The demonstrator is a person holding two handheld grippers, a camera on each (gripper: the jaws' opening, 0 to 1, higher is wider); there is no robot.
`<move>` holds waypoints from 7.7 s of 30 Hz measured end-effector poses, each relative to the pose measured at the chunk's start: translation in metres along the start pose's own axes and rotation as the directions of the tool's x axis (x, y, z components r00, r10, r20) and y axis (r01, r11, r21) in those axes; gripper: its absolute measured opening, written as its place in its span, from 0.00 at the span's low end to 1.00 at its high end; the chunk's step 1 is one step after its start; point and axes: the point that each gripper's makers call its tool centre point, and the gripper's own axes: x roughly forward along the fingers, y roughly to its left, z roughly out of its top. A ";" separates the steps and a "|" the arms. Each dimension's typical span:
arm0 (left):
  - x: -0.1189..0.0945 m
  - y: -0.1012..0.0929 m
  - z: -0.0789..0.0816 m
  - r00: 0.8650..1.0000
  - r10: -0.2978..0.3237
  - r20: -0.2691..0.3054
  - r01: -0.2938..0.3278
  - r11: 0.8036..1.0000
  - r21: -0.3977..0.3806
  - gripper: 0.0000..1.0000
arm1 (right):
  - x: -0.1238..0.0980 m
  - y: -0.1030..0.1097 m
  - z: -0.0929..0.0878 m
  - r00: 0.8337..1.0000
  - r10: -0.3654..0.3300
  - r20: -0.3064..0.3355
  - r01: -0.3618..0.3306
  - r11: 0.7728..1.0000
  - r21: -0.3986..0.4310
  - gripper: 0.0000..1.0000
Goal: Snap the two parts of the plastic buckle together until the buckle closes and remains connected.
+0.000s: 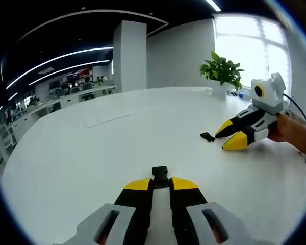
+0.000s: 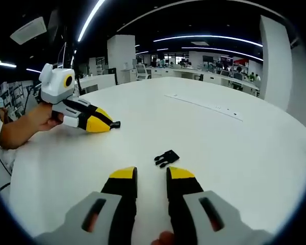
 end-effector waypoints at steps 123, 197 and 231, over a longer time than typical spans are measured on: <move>0.002 0.005 -0.001 0.997 -0.049 0.061 0.048 0.999 0.011 0.14 | 0.020 -0.016 0.009 0.989 0.123 0.079 -0.113 0.987 -0.118 0.13; -0.056 -0.049 -0.002 0.966 -0.254 0.049 0.243 0.957 0.158 0.12 | -0.036 0.045 0.007 0.968 0.228 0.104 -0.214 0.967 -0.135 0.13; -0.083 -0.104 -0.036 0.851 -0.525 -0.022 0.505 0.805 0.311 0.12 | -0.056 0.114 -0.025 0.888 0.460 0.021 -0.444 0.868 -0.221 0.13</move>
